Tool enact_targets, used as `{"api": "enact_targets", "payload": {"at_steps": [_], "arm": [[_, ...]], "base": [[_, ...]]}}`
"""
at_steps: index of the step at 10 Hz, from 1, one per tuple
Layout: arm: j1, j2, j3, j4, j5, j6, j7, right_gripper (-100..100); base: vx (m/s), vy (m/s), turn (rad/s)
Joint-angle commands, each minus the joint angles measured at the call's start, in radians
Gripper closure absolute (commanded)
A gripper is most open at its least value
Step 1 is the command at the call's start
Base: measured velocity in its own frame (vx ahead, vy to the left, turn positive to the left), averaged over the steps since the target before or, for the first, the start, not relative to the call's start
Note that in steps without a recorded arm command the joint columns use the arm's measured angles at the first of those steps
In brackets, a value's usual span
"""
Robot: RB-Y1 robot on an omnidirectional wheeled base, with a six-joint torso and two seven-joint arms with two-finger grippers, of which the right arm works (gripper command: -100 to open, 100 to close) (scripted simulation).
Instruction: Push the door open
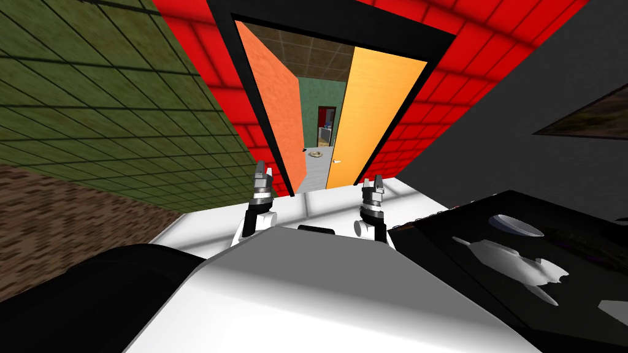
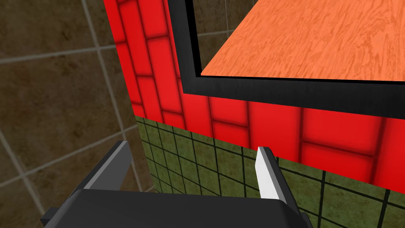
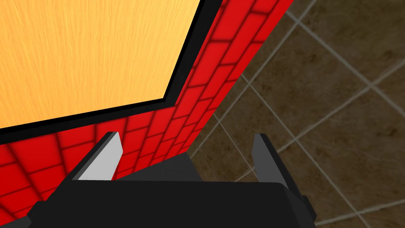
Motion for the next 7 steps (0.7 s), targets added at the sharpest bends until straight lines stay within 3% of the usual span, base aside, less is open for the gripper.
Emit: {"api": "enact_targets", "payload": {"at_steps": [1,7], "arm": [[-0.020,-0.010,0.000,0.046,0.002,0.002,-0.006,-100],[-0.073,-0.026,0.007,0.191,0.010,-0.017,-0.019,-100]], "base": [[0.160,-0.065,0.052],[0.123,-0.067,0.038]]}}
